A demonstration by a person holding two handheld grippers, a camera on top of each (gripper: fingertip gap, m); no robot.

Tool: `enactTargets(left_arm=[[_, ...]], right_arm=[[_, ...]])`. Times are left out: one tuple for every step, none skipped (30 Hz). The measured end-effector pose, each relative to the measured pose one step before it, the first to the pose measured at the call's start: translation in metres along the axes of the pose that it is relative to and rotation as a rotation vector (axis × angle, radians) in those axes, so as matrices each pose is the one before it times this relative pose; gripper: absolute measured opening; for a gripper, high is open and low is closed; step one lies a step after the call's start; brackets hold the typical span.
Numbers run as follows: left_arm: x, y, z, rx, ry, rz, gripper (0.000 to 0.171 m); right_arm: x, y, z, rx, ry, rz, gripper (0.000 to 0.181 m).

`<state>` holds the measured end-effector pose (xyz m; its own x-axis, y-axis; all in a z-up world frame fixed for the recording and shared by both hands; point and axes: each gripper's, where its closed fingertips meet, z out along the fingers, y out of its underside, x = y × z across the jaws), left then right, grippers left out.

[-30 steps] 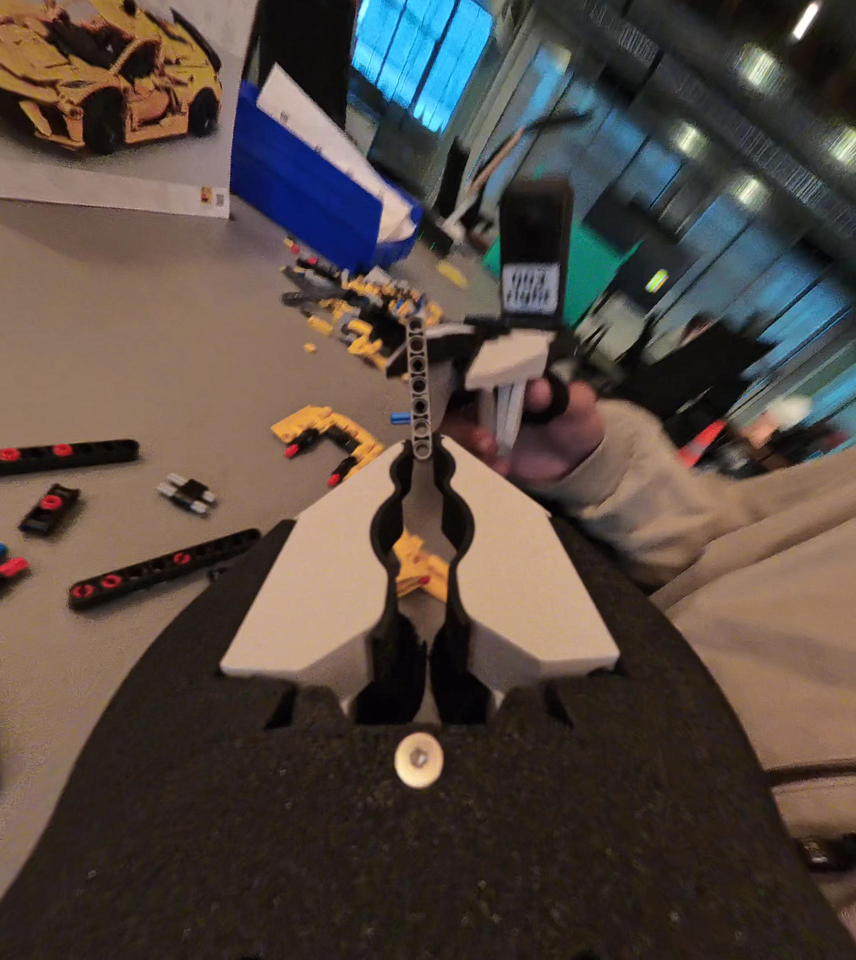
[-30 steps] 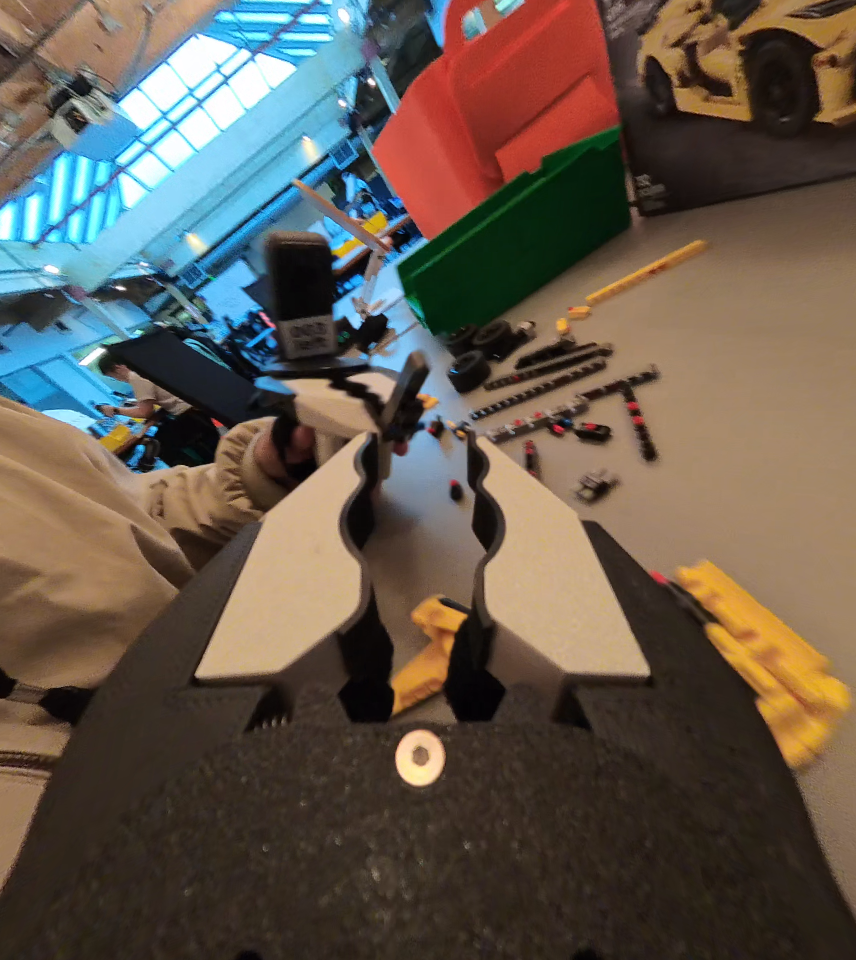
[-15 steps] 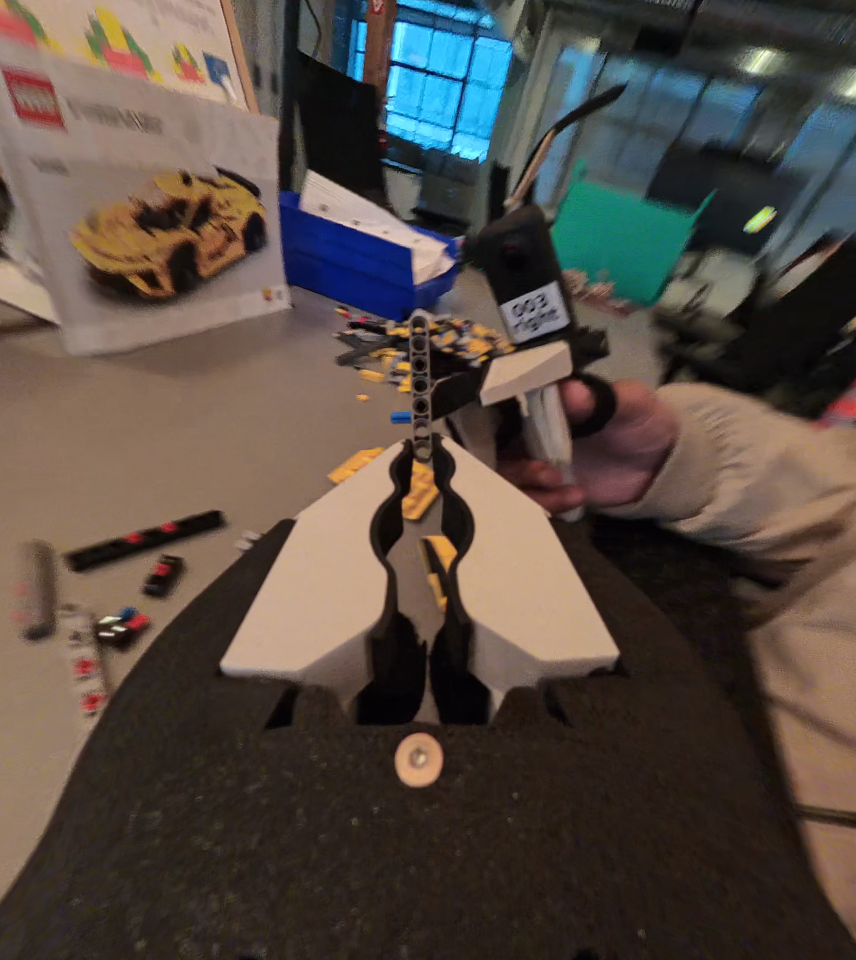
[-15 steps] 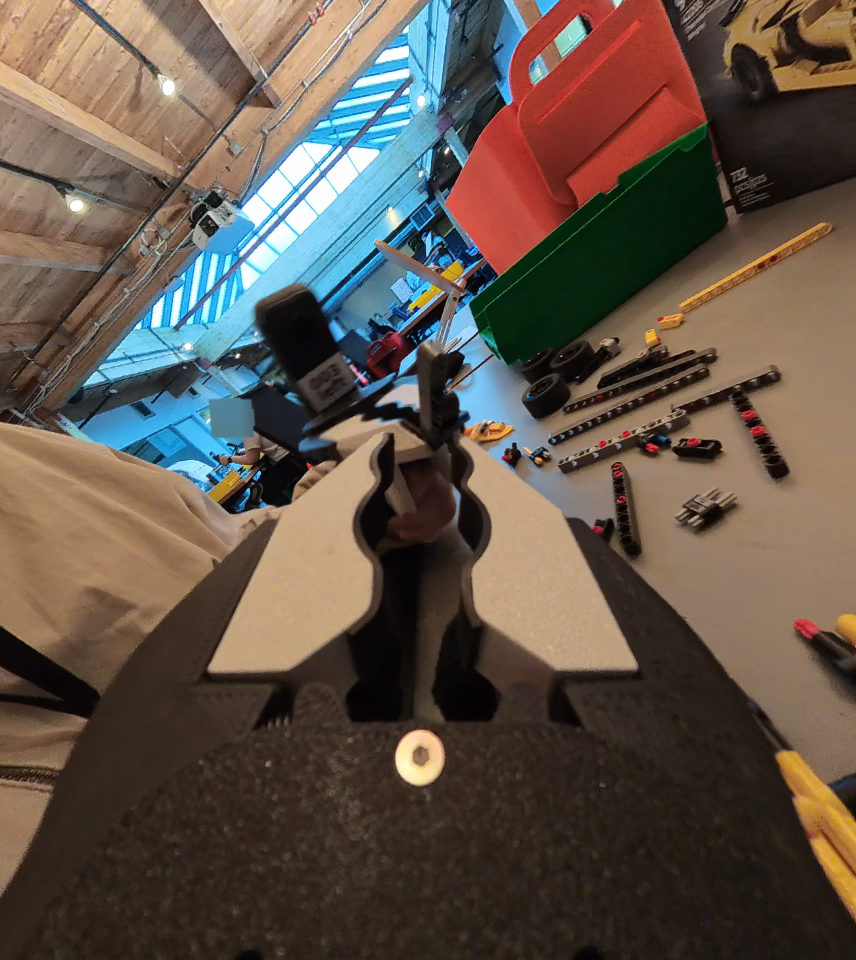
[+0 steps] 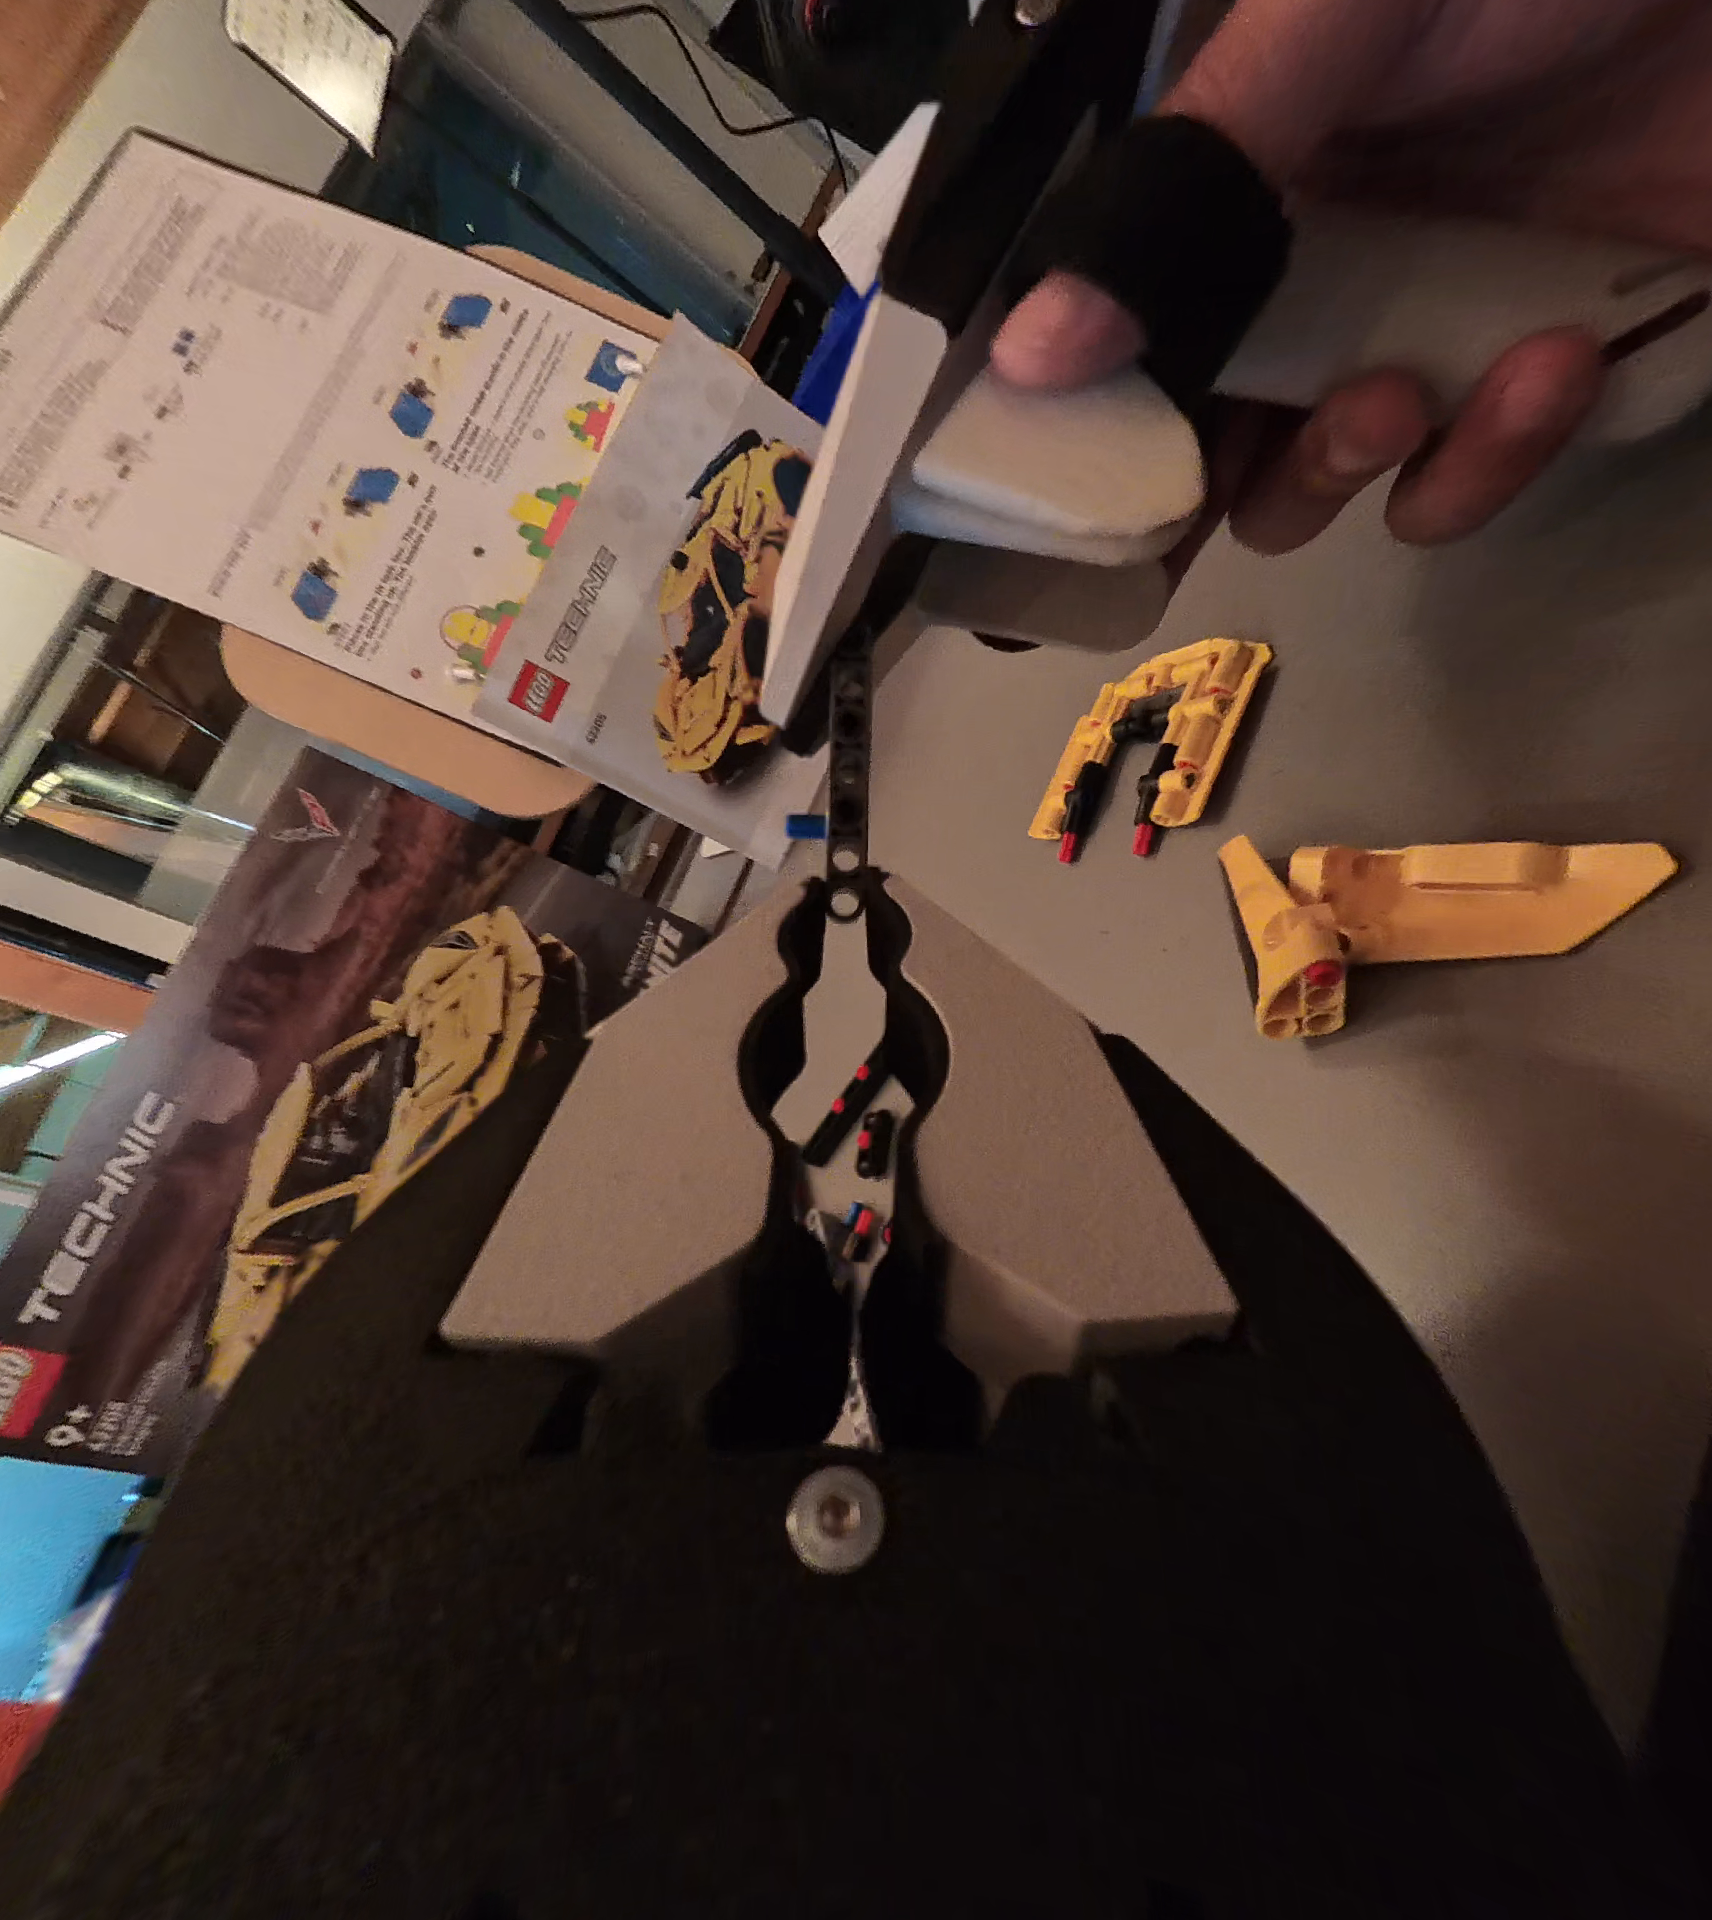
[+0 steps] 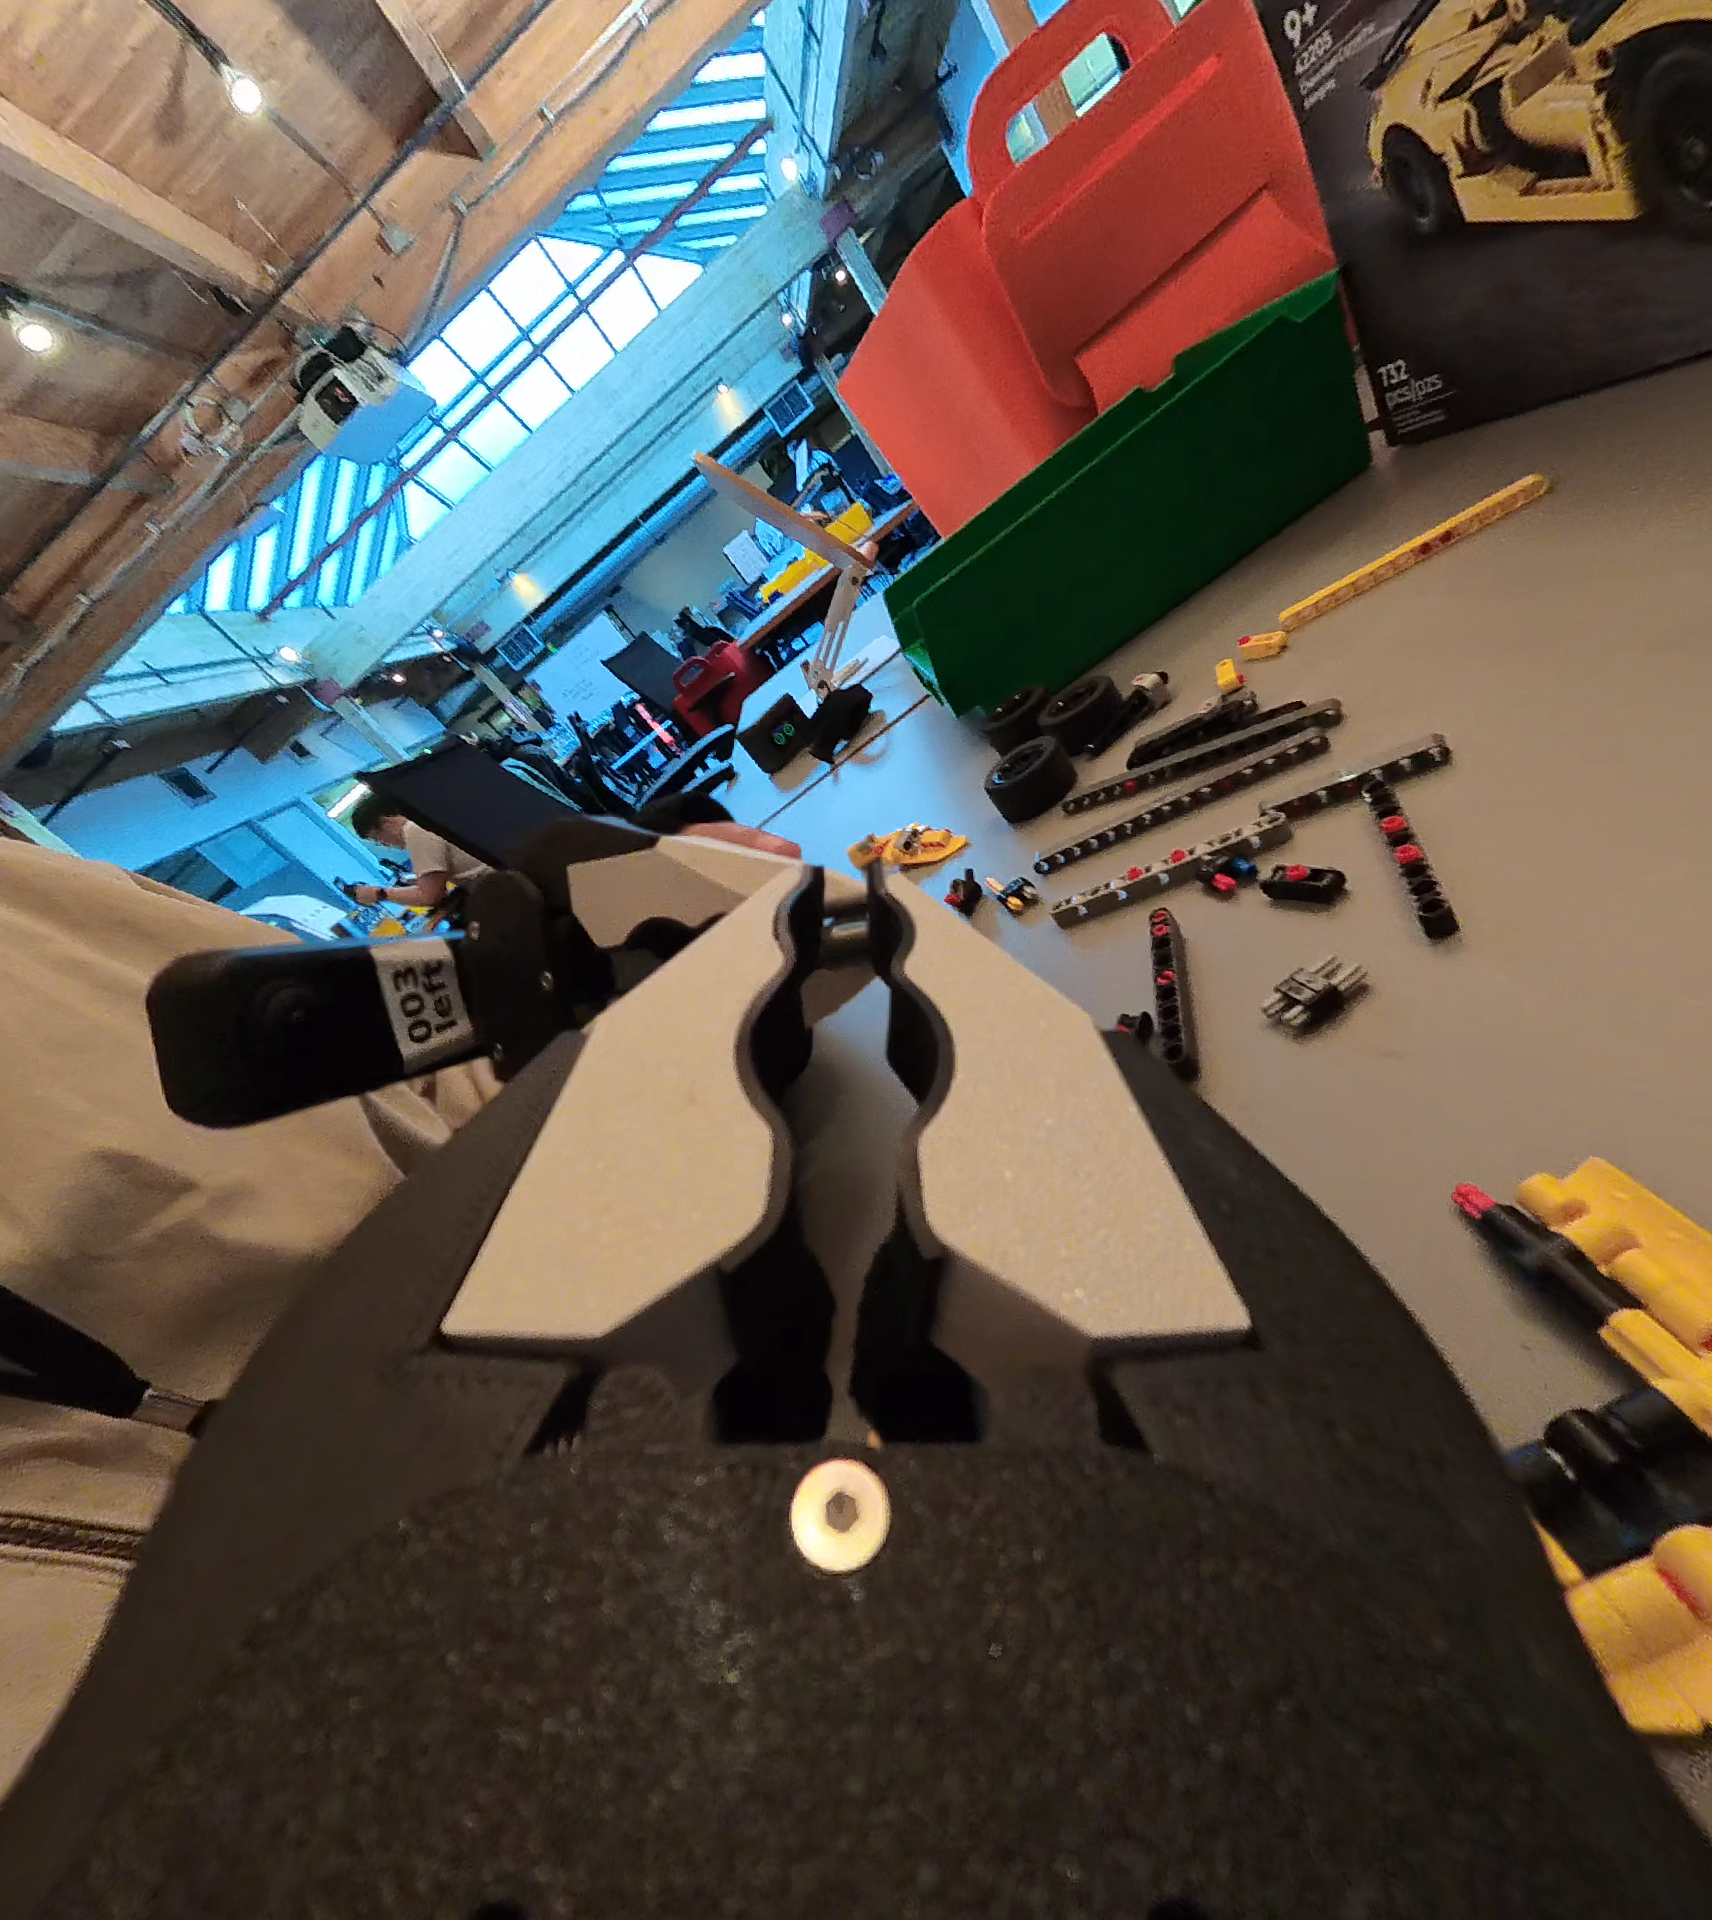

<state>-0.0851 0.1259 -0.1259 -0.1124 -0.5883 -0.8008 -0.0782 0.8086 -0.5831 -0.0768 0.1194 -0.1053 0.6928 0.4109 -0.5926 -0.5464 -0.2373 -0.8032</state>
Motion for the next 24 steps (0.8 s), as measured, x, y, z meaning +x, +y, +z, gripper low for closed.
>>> enactTargets(left_arm=[[-0.00152,0.00171,0.00070,-0.00636,0.0005,-0.0191,0.008],[-0.00169,0.00132,0.00024,-0.00605,-0.0019,-0.0153,0.008],[-0.00055,0.00048,0.00000,-0.00088,-0.0002,-0.0022,0.008],[-0.00037,-0.00028,-0.00038,0.00466,-0.0061,0.0163,0.008],[-0.00038,-0.00097,-0.00049,0.00798,-0.0127,0.0312,0.008],[0.00013,-0.00167,-0.00064,0.01070,-0.0146,0.0416,0.008],[0.00034,-0.00114,-0.00066,0.00752,-0.0189,0.0597,0.008],[0.00027,-0.00012,-0.00061,0.00064,-0.0270,0.0849,0.007],[0.00089,-0.00025,-0.00073,-0.00114,-0.0270,0.0923,0.007],[0.00301,-0.00149,-0.00053,0.00467,-0.0121,0.0771,0.008],[0.00455,-0.00376,-0.00057,0.01428,0.0001,0.0624,0.007],[0.00322,-0.00466,-0.00049,0.01545,-0.0056,0.0570,0.007],[0.00129,-0.00374,-0.00001,0.00546,-0.0110,0.0494,0.007],[0.00079,-0.00290,0.00024,0.00235,-0.0082,0.0344,0.007],[0.00026,-0.00350,-0.00038,0.01091,-0.0073,0.0233,0.007],[-0.00033,-0.00327,-0.00060,0.01352,-0.0083,0.0185,0.007],[-0.00092,-0.00221,-0.00075,0.00846,-0.0113,0.0175,0.007],[-0.00107,-0.00147,-0.00076,0.00573,-0.0114,0.0176,0.007],[0.00001,-0.00120,-0.00092,0.00502,-0.0042,0.0162,0.007],[0.00067,-0.00100,-0.00077,0.00767,-0.0013,0.0127,0.007],[0.00031,-0.00080,-0.00019,0.00713,-0.0028,0.0097,0.007],[-0.00002,-0.00065,0.00001,0.00351,-0.0021,0.0072,0.007],[-0.00009,-0.00102,-0.00023,0.00540,-0.0012,0.0039,0.007],[0.00020,-0.00080,-0.00015,0.00380,0.0002,0.0056,0.007]], right_arm=[[0.00134,0.00085,0.00021,-0.0062,0.0099,-0.0055,0.007],[0.00061,0.00037,0.00070,-0.0023,0.0089,-0.0106,0.007],[-0.00015,-0.00019,0.00069,0.0003,0.0072,-0.0169,0.007],[-0.00088,-0.00038,0.00015,-0.0003,0.0032,-0.0153,0.007],[-0.00147,-0.00050,-0.00017,0.0000,-0.0059,-0.0109,0.008],[-0.00326,-0.00059,-0.00131,-0.0071,-0.0241,-0.0142,0.011],[-0.00048,-0.00053,-0.00288,-0.0152,-0.0085,-0.0165,0.014],[0.00500,-0.00215,-0.00467,-0.0084,0.0256,-0.0221,0.023],[0.00691,-0.00092,-0.00612,-0.0222,0.0347,-0.0229,0.029],[0.00695,0.00125,-0.00623,-0.0380,0.0251,0.0004,0.029],[0.00309,0.00365,-0.00433,-0.0461,-0.0122,0.0259,0.030],[-0.00016,0.00624,-0.00236,-0.0570,-0.0423,0.0587,0.034],[-0.00162,0.00847,-0.00042,-0.0650,-0.0551,0.0903,0.037],[-0.00486,0.00930,0.00088,-0.0715,-0.0711,0.0843,0.036],[-0.00475,0.00533,0.00128,-0.0463,-0.0568,0.0437,0.027],[-0.00408,-0.00159,0.00137,0.0091,-0.0367,0.0036,0.018],[-0.00476,-0.00245,0.00266,0.0172,-0.0310,-0.0081,0.018],[-0.00454,0.00248,0.00354,-0.0149,-0.0295,-0.0028,0.017],[-0.00143,0.00440,0.00386,-0.0248,-0.0113,0.0045,0.016],[0.00325,0.00265,0.00173,-0.0118,0.0178,0.0076,0.016],[-0.00008,0.00174,0.00009,-0.0094,-0.0076,0.0076,0.016],[-0.00002,0.00034,-0.00101,0.0028,-0.0052,0.0111,0.005],[-0.00105,0.00117,-0.00051,-0.0020,-0.0075,0.0030,0.004],[-0.00009,0.00127,-0.00028,-0.0037,0.0009,-0.0002,0.005]])
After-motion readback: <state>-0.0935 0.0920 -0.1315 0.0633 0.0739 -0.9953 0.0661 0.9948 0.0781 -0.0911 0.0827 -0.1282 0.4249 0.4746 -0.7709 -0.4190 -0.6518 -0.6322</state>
